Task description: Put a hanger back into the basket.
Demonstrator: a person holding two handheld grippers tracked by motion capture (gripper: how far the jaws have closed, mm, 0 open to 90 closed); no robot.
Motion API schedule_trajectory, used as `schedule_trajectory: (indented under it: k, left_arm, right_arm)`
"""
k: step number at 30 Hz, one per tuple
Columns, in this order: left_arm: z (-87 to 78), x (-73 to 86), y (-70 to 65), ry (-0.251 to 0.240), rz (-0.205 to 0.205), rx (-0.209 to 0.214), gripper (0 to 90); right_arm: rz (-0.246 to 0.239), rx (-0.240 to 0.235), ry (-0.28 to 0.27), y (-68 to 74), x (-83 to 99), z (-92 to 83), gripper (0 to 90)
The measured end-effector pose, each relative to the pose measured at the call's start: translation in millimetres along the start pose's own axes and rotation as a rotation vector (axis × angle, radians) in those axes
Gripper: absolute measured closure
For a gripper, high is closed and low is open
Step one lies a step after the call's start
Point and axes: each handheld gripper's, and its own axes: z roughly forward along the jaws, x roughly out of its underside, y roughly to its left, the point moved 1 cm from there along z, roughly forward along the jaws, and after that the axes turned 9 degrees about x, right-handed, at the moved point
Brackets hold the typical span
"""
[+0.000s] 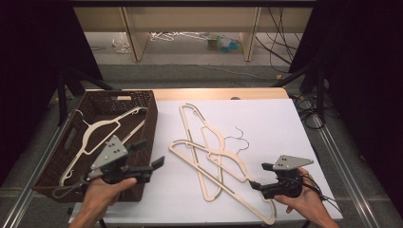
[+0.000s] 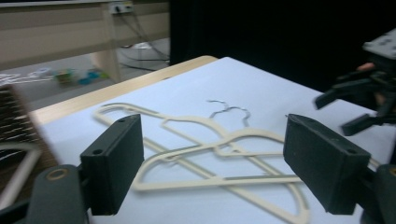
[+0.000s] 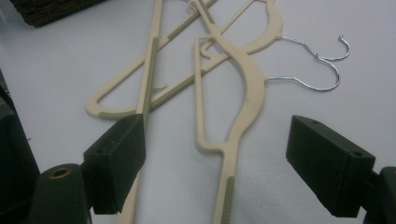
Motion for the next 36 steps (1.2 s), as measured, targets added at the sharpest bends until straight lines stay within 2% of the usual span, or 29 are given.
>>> schedule_trajectory:
  k: [2,4,7,8,10,12,13,14,15,16,18,22,24,27,29,31,32,33,34,36]
  left_arm:
    - [10.3,4.3,-6.1,0.016,0.02,0.019,18.7]
    - [18.5,10.8,-10.5,0.017,0.004,0.03,17.3]
    - [27.2,22.2,-14.4,0.04,0.046,0.002,17.3]
    - [30.8,30.6,-15.5,0.045,0.03,0.011,17.3]
    - [32.6,35.2,-17.0,0.044,0.017,0.018,17.3]
    - [35.6,45.9,-20.8,0.078,0.048,0.021,17.3]
    - [35.6,45.9,-20.8,0.078,0.048,0.021,17.3]
    - [35.9,47.3,-21.4,0.08,0.065,0.021,17.3]
    - [36.4,48.8,-22.9,0.075,0.072,0.016,17.3]
    - [36.3,50.3,-24.1,0.08,0.098,0.007,17.3]
    - [37.1,53.2,-25.8,0.078,0.082,0.019,17.3]
    - [36.0,57.7,-25.1,0.083,0.086,0.007,17.4]
    - [35.5,59.9,-24.5,0.066,0.059,0.007,17.4]
    - [33.1,62.4,-23.4,0.075,0.068,-0.004,17.4]
    - [32.6,64.4,-24.0,0.085,0.052,-0.012,17.4]
    - [33.5,65.4,-23.8,0.079,0.046,-0.006,17.4]
    - [34.1,65.7,-24.3,0.079,0.037,0.0,17.4]
    - [34.1,65.5,-24.9,0.083,0.042,-0.003,17.4]
    - [33.9,65.8,-25.9,0.089,0.052,-0.006,17.4]
    - [34.2,67.1,-28.0,0.105,0.071,0.001,17.4]
  right_arm:
    - [-0.003,-0.002,-0.011,-0.6,0.6,0.6,19.5]
    - [-0.002,0.0,-0.016,-0.4,0.4,0.1,19.2]
    - [0.009,-0.001,-0.023,-0.7,-0.2,-0.8,18.6]
    - [0.017,0.012,-0.034,-1.4,-0.5,-1.7,18.5]
    - [0.02,0.013,-0.035,-1.5,-0.6,-1.9,18.5]
    - [0.022,0.016,-0.043,-1.7,-0.9,-2.3,18.5]
    - [0.022,0.016,-0.043,-1.7,-0.9,-2.3,18.5]
    - [0.017,-0.003,-0.032,-1.6,-1.4,-2.7,18.4]
    - [0.017,-0.003,-0.032,-1.6,-1.4,-2.7,18.4]
    - [0.011,0.001,-0.037,-1.8,-1.3,-1.9,18.4]
    - [0.011,0.004,-0.04,-1.4,-1.2,-1.7,18.4]
    - [0.011,0.013,-0.038,-0.2,-0.2,-1.3,18.4]
    - [0.012,0.018,-0.031,0.8,0.1,-0.9,18.5]
    - [0.005,0.018,-0.022,1.3,0.1,0.0,18.9]
    - [0.007,0.029,-0.015,0.0,0.9,1.4,20.2]
    - [-0.002,0.028,0.043,-0.6,4.0,3.3,22.6]
    - [-0.002,0.028,0.043,-0.6,4.0,3.3,22.5]
    - [-0.003,0.039,0.092,-1.4,6.9,6.0,25.2]
    - [-0.003,0.05,0.12,-1.8,8.5,7.1,26.9]
    - [-0.01,0.063,0.124,-3.0,10.7,10.1,28.1]
